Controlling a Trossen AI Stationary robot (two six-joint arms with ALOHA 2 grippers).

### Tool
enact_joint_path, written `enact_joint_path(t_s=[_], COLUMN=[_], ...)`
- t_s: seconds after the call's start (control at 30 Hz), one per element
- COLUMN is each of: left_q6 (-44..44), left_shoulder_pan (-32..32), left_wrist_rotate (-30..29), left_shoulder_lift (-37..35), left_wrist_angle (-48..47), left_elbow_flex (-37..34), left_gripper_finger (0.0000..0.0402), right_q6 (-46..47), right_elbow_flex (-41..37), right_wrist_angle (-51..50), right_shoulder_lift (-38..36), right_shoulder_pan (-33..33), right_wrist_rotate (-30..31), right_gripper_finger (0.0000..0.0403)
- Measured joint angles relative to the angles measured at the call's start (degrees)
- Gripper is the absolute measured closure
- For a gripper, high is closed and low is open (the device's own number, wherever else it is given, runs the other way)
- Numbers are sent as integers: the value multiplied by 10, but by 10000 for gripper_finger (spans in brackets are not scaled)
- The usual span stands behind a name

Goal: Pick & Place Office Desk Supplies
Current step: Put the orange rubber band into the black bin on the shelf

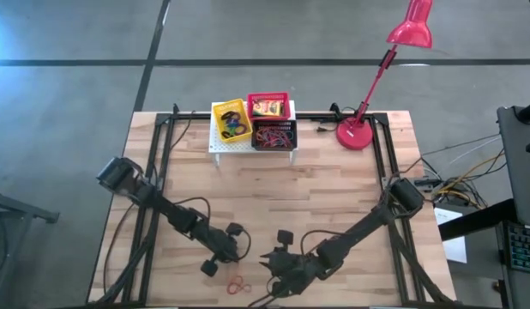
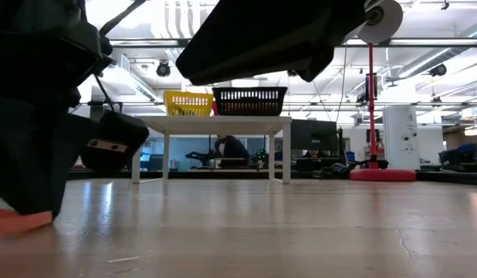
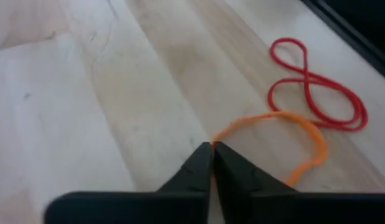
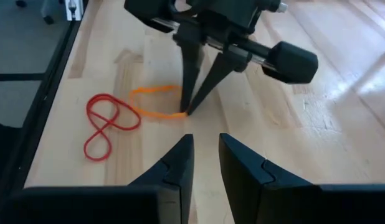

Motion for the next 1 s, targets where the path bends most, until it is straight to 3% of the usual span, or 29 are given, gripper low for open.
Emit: enact_joint_path(t_s=[0.1,0.37,0.53,0.77,0.93,1.0], left_q6=[0,-19,-17,-18,-19,-19], left_shoulder_pan=[-1,-11,-18,-21,-21,-21], left_wrist_rotate=[-37,-227,-286,-368,-389,-389], left_shoulder_lift=[-29,-153,-195,-200,-200,-200], left_wrist_angle=[-18,-26,-22,-18,-16,-16], left_elbow_flex=[-2,-1,-1,-1,-1,-1], left_gripper_finger=[393,397,398,398,398,398], right_q6=[0,43,68,-25,4,-1], right_elbow_flex=[0,-1,-1,-1,-1,-1], right_wrist_angle=[2,14,39,145,154,160], right_shoulder_lift=[0,20,34,46,47,47], right_shoulder_pan=[0,-18,-40,-51,-53,-53], right_wrist_rotate=[0,2,2,5,116,126], right_gripper_finger=[336,329,286,208,195,198])
